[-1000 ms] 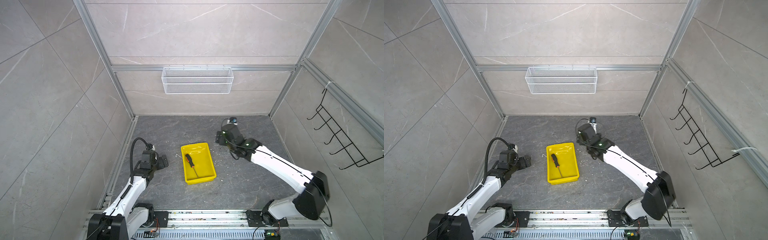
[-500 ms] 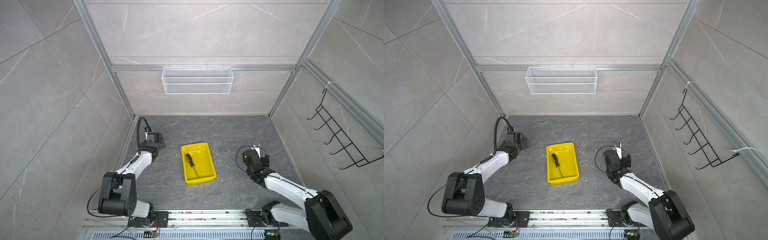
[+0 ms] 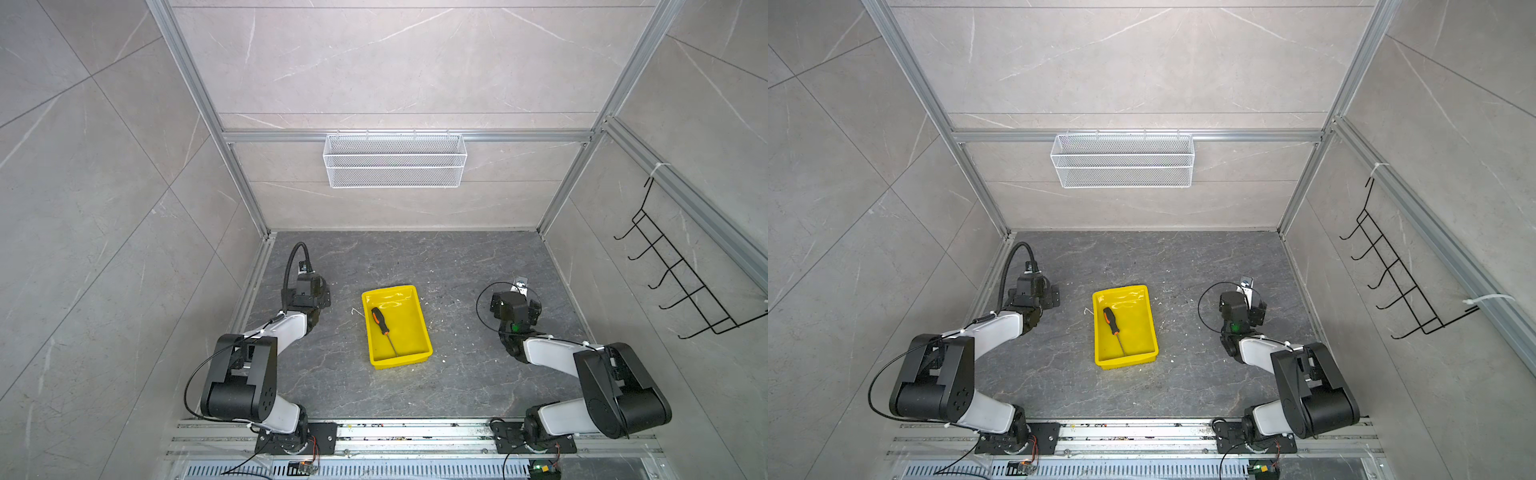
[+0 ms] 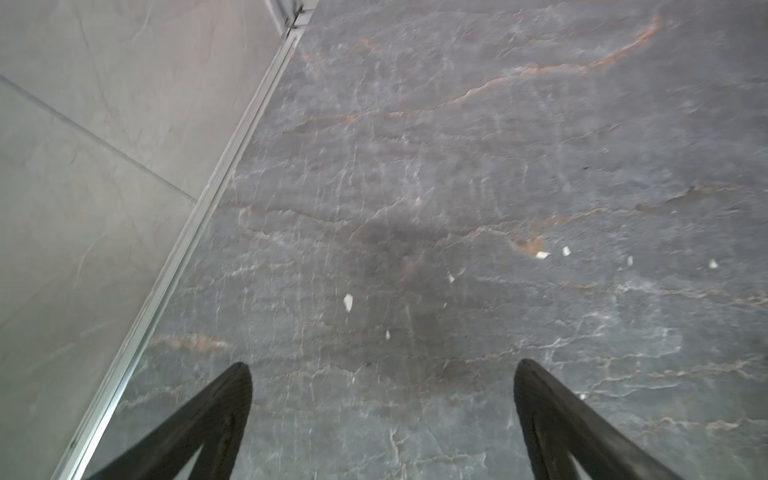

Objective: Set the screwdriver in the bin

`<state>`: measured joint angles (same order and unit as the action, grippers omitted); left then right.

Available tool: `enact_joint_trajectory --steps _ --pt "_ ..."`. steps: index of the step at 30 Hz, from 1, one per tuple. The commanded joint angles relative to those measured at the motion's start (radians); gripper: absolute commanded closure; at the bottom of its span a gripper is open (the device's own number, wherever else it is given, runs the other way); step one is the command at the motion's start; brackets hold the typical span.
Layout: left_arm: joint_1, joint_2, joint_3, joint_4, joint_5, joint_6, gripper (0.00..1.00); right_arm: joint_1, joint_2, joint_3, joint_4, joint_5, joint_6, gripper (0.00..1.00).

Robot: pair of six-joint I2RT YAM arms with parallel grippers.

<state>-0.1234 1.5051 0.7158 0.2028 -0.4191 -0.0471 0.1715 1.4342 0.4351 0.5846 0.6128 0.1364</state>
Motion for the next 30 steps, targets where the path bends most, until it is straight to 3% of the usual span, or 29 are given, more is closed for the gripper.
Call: enact_joint_trajectory --steps 1,4,6,7,9,11,18,21,25,28,30 --pt "0.010 -0.008 0.036 0.067 0.051 0.087 0.00 -0.037 0.013 0.001 0.074 -0.099 0.011 0.00" --pt "0.010 -0.048 -0.031 0.100 0.241 0.176 0.00 -0.038 0.023 -0.026 0.145 -0.289 -0.063 0.00" --pt "0.010 -0.086 -0.084 0.152 0.257 0.176 0.00 -0.038 0.074 -0.082 0.297 -0.418 -0.126 0.00" --pt "0.011 -0.101 -0.110 0.185 0.243 0.177 0.00 -0.036 0.113 -0.120 0.443 -0.387 -0.132 0.00" --pt "0.011 -0.132 -0.149 0.237 0.209 0.178 0.00 -0.038 0.065 -0.092 0.296 -0.378 -0.113 0.00" --pt "0.016 -0.150 -0.175 0.267 0.194 0.180 0.00 -0.036 0.098 -0.099 0.371 -0.367 -0.120 0.00" --pt "0.019 -0.186 -0.211 0.321 0.166 0.127 0.00 -0.036 0.080 -0.088 0.313 -0.370 -0.115 0.00" --pt "0.026 -0.219 -0.257 0.419 0.216 0.093 0.00 -0.036 0.081 -0.088 0.316 -0.369 -0.115 0.00" --pt "0.037 -0.176 -0.341 0.674 0.417 0.167 0.00 -0.037 0.081 -0.088 0.316 -0.369 -0.115 0.00" --pt "0.037 -0.137 -0.348 0.750 0.375 0.150 0.00 -0.036 0.081 -0.088 0.317 -0.369 -0.115 0.00" --pt "0.037 -0.201 -0.335 0.635 0.375 0.146 0.00 -0.037 0.081 -0.088 0.316 -0.369 -0.115 0.00"
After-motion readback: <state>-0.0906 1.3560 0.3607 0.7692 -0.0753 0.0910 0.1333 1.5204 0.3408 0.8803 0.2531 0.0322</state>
